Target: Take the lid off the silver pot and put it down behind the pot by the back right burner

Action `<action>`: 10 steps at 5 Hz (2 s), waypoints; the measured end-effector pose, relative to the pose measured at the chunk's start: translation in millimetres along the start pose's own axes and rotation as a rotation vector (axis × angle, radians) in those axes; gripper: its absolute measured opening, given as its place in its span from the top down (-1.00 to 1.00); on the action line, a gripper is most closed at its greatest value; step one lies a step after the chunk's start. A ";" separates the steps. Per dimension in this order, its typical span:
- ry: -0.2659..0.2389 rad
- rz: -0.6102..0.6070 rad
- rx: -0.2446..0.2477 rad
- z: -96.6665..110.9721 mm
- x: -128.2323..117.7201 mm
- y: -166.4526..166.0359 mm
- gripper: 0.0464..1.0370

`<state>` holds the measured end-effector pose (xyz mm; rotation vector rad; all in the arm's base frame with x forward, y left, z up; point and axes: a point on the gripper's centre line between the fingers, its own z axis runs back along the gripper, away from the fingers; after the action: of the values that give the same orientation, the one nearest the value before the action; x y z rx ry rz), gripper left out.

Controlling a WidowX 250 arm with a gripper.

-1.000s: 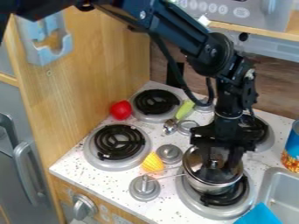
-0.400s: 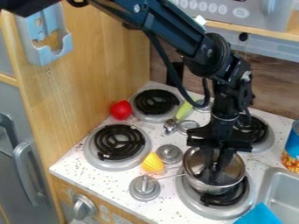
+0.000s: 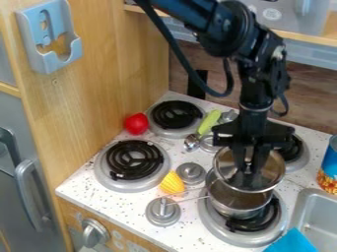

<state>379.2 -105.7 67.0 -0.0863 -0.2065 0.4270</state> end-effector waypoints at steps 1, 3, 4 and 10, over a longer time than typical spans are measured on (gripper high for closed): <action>-0.020 0.062 -0.025 13.8 6.1 13.0 0.44; -0.015 0.088 -0.021 7.4 29.9 3.7 0.44; -0.025 0.085 -0.019 -6.1 46.2 -5.6 0.44; -0.061 0.114 0.062 -54.8 115.3 -33.8 0.44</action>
<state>507.2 -90.2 38.7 -0.0247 -0.2491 0.5493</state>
